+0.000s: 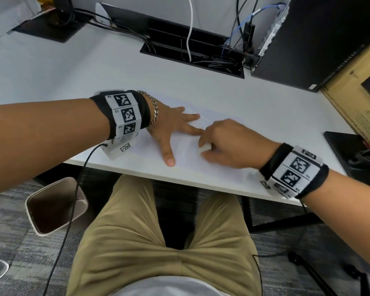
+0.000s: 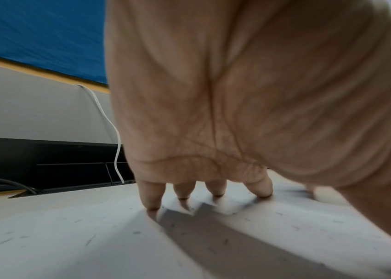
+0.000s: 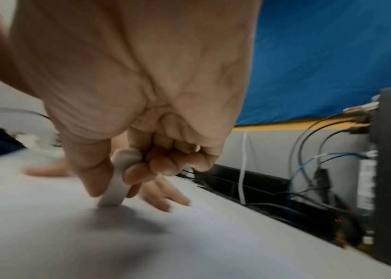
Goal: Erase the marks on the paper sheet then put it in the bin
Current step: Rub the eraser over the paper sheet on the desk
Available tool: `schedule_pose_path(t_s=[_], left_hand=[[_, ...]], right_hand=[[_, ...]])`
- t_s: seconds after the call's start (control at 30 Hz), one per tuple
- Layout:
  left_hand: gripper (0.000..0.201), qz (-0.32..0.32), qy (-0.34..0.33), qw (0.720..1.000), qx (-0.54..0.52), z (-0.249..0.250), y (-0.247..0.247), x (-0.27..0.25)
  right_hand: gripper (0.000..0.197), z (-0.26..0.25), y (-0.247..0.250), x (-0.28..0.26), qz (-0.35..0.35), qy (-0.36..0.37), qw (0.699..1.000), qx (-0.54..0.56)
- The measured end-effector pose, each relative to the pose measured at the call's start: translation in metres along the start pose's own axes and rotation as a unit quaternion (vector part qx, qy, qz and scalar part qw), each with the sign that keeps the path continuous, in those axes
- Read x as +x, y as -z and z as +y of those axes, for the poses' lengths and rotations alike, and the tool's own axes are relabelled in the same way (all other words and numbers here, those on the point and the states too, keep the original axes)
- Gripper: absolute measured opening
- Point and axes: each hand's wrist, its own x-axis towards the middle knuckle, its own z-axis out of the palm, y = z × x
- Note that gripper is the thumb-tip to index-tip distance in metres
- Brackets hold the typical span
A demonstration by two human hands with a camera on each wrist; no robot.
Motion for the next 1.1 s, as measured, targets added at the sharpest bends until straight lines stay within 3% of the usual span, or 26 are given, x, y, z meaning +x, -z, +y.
schedule_pose_path(t_s=[0.1, 0.23, 0.4, 0.57, 0.7, 0.87, 1.1], left_hand=[[0.133, -0.001, 0.001, 1.0, 0.002, 0.001, 0.001, -0.001], [0.135, -0.004, 0.002, 1.0, 0.006, -0.001, 0.0, 0.001], [0.134, -0.006, 0.006, 1.0, 0.003, -0.001, -0.001, 0.001], [0.136, -0.006, 0.005, 1.0, 0.007, -0.003, -0.002, 0.004], [0.136, -0.004, 0.003, 1.0, 0.005, -0.004, -0.002, 0.005], [0.135, -0.005, 0.004, 1.0, 0.006, -0.005, -0.004, 0.007], [0.132, -0.003, 0.005, 1.0, 0.001, -0.003, -0.002, 0.003]], right_hand=[[0.028, 0.01, -0.003, 0.0, 0.03, -0.03, 0.999, 0.014], [0.028, -0.003, -0.009, -0.012, -0.005, 0.024, 0.999, 0.044], [0.028, 0.012, -0.004, -0.004, 0.028, -0.016, 0.999, 0.025], [0.028, -0.002, -0.008, -0.014, -0.001, 0.03, 0.999, 0.023], [0.028, 0.012, -0.005, -0.01, 0.034, -0.018, 0.999, 0.02], [0.027, -0.004, -0.01, -0.017, 0.0, 0.024, 1.0, -0.001], [0.028, 0.01, -0.006, -0.001, 0.026, -0.022, 0.999, -0.013]])
